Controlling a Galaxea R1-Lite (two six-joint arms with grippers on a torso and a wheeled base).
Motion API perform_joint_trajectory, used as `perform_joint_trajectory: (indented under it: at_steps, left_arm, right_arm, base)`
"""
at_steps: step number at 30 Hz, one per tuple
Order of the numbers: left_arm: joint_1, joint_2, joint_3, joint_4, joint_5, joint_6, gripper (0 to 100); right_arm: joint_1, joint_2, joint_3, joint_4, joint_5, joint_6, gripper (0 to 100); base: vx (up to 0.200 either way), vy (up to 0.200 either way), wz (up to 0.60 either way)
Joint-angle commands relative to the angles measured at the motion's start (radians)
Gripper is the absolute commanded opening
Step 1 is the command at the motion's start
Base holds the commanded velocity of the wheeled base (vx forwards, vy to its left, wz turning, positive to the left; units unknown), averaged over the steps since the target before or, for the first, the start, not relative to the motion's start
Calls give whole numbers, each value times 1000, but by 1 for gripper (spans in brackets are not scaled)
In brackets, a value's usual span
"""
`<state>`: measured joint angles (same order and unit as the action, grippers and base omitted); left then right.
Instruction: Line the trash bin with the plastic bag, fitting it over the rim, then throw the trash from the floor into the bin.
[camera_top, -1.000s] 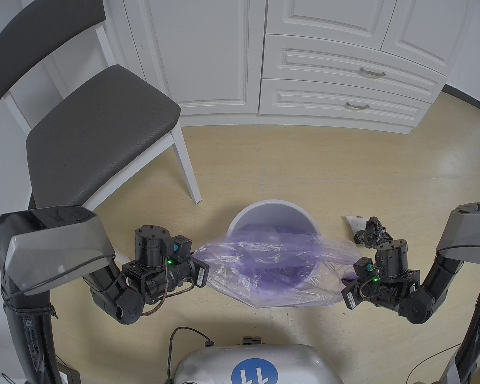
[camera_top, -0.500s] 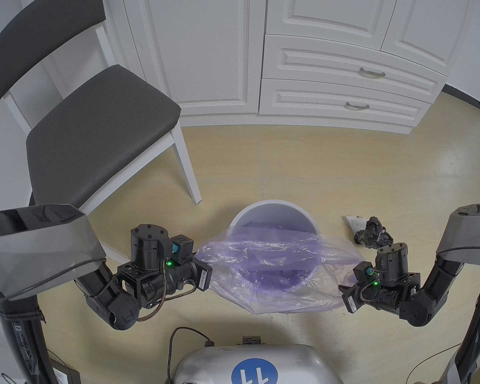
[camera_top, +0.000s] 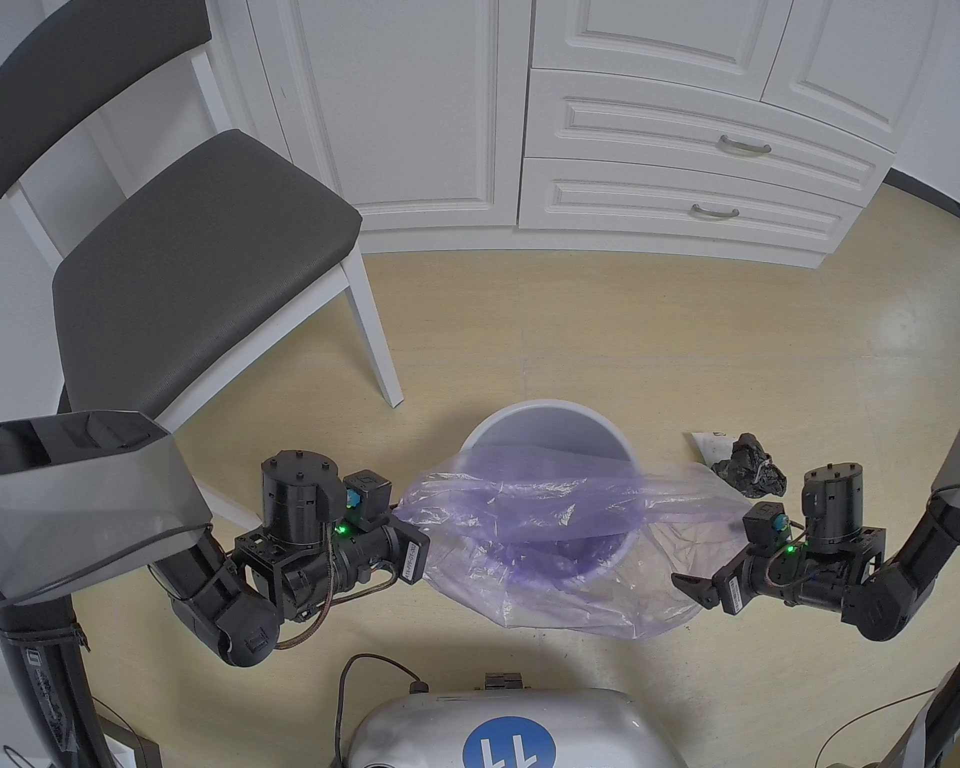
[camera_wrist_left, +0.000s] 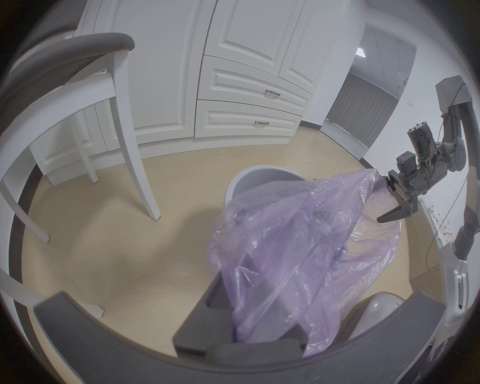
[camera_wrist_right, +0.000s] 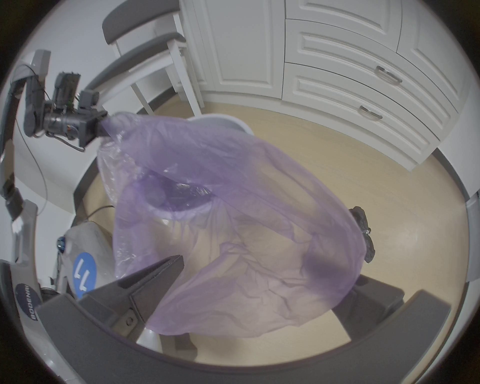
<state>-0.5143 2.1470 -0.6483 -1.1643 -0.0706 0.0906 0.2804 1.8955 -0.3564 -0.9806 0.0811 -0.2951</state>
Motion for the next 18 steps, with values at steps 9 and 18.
perform_joint_trajectory:
  at_steps: [9, 18]
  left_arm:
    - [-1, -4, 7, -2, 3, 3, 0]
    - [20, 20, -7, 0, 3, 6, 0]
  right_arm:
    - [-150, -208, 17, 106, 324, 5, 100]
    - [-187, -230, 14, 94, 350, 5, 100]
  base:
    - [0, 0, 0]
    - [0, 0, 0]
